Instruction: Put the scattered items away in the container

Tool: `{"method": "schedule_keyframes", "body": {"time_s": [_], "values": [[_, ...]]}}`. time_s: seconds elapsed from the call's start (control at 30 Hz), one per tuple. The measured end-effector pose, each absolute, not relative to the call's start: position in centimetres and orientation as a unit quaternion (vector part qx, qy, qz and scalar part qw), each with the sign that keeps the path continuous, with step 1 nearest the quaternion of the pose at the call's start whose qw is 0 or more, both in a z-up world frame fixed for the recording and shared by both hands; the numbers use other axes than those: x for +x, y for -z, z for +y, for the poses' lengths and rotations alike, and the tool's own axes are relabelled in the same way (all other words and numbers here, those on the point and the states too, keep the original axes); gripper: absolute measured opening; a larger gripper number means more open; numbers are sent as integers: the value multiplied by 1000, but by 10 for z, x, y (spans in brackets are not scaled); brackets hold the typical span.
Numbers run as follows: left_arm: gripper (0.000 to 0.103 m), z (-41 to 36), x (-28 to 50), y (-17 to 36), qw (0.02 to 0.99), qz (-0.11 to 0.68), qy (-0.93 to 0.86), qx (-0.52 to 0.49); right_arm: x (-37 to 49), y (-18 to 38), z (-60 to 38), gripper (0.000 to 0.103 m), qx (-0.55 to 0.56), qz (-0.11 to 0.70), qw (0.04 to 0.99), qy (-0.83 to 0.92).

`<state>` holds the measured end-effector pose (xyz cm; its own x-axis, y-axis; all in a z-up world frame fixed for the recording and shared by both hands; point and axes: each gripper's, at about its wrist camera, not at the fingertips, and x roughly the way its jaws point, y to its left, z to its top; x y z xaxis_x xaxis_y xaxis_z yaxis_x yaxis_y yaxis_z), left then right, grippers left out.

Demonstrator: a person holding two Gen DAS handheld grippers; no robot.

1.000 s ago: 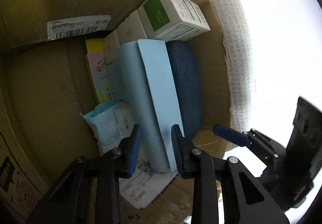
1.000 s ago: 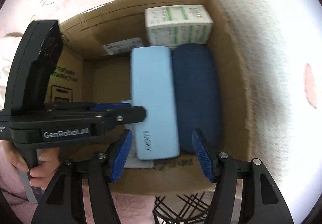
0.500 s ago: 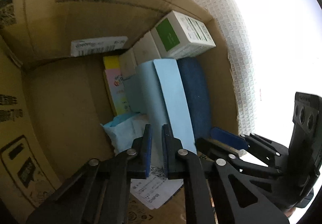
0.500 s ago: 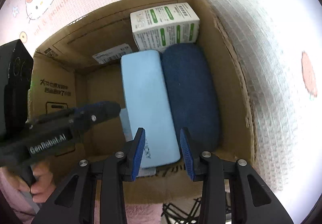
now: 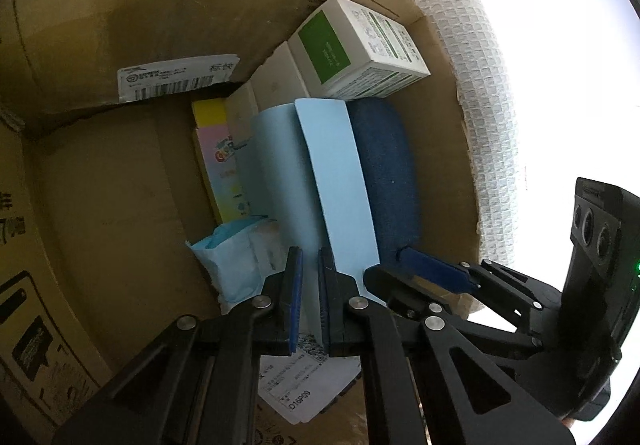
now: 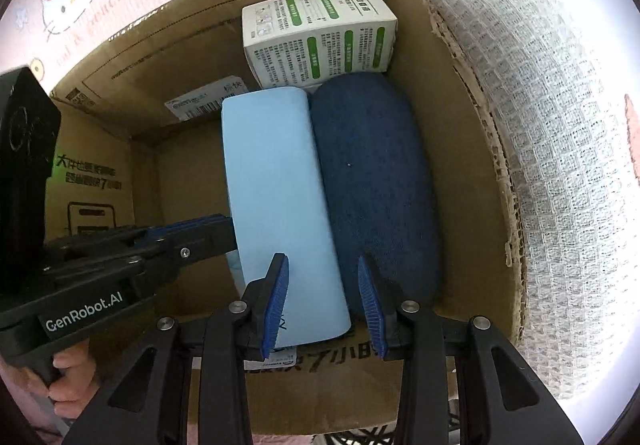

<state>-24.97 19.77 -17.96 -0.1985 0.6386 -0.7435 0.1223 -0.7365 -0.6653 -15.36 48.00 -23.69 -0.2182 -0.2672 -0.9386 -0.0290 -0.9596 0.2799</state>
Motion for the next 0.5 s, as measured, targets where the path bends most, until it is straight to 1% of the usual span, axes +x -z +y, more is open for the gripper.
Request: {"method": "schedule_keyframes", "body": {"time_s": [0.07, 0.1, 0.13, 0.23, 0.33, 0.4, 0.43, 0.47, 0.5], "values": [[23, 196, -245, 174, 162, -284, -726, -605, -153, 238, 482, 33, 617, -128, 84, 772], [36, 194, -242, 170, 150, -267, -737, -602, -153, 238, 483, 34, 616, -133, 86, 771], [45, 191, -238, 164, 142, -253, -748, -597, -152, 237, 483, 34, 616, -135, 84, 772], [51, 176, -225, 141, 133, -228, -778, -570, -144, 227, 478, 34, 610, -130, 74, 778], [54, 166, -213, 114, 123, -199, -808, -541, -130, 202, 474, 35, 589, -138, 68, 793], [55, 152, -200, 93, 124, -169, -835, -510, -119, 180, 468, 43, 564, -134, 64, 812], [56, 149, -188, 79, 119, -141, -855, -484, -112, 169, 464, 54, 551, -129, 61, 822], [56, 155, -190, 70, 114, -122, -867, -470, -103, 158, 461, 61, 536, -123, 53, 833], [58, 150, -182, 61, 109, -95, -882, -449, -96, 149, 458, 62, 522, -121, 43, 843]]}}
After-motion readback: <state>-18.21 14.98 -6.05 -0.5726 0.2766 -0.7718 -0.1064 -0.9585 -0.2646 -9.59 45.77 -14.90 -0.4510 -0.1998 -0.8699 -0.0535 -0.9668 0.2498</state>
